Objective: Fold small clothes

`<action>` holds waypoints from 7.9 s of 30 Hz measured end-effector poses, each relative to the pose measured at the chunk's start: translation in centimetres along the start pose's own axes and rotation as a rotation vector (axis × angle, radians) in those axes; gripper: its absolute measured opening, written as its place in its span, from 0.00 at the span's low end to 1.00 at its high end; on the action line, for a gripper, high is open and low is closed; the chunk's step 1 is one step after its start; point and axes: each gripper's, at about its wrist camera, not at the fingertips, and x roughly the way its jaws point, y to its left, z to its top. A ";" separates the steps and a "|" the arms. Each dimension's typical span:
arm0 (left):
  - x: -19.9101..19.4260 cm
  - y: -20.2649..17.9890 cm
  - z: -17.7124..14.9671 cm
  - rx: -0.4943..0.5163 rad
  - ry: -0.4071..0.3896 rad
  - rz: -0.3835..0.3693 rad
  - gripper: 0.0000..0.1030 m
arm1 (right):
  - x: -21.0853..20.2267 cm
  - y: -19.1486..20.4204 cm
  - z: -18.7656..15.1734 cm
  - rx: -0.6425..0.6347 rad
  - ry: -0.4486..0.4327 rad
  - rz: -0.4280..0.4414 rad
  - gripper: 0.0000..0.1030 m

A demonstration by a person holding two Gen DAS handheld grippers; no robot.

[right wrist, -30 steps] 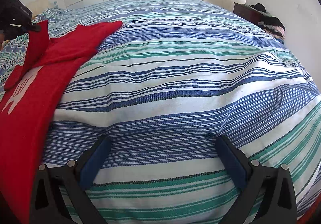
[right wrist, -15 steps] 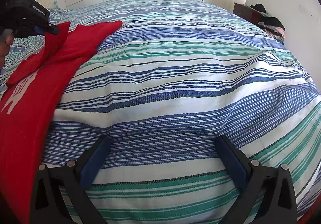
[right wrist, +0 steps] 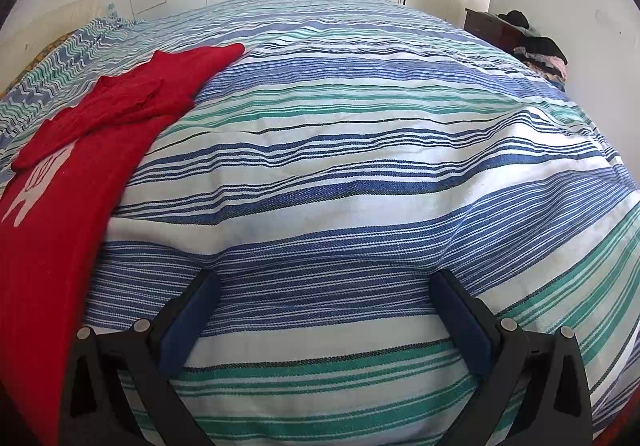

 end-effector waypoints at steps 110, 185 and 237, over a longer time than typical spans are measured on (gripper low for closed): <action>-1.8 -10.1 -16.2 0.260 0.064 0.164 0.97 | -6.0 14.0 -6.6 -0.458 0.049 0.414 0.91; 3.6 7.9 7.4 -0.016 -0.089 0.477 0.96 | 0.3 12.6 12.3 -0.200 -0.119 0.380 0.82; 6.1 16.2 4.5 -0.177 -0.098 0.386 1.00 | 4.7 13.6 4.6 -0.216 -0.014 0.154 1.00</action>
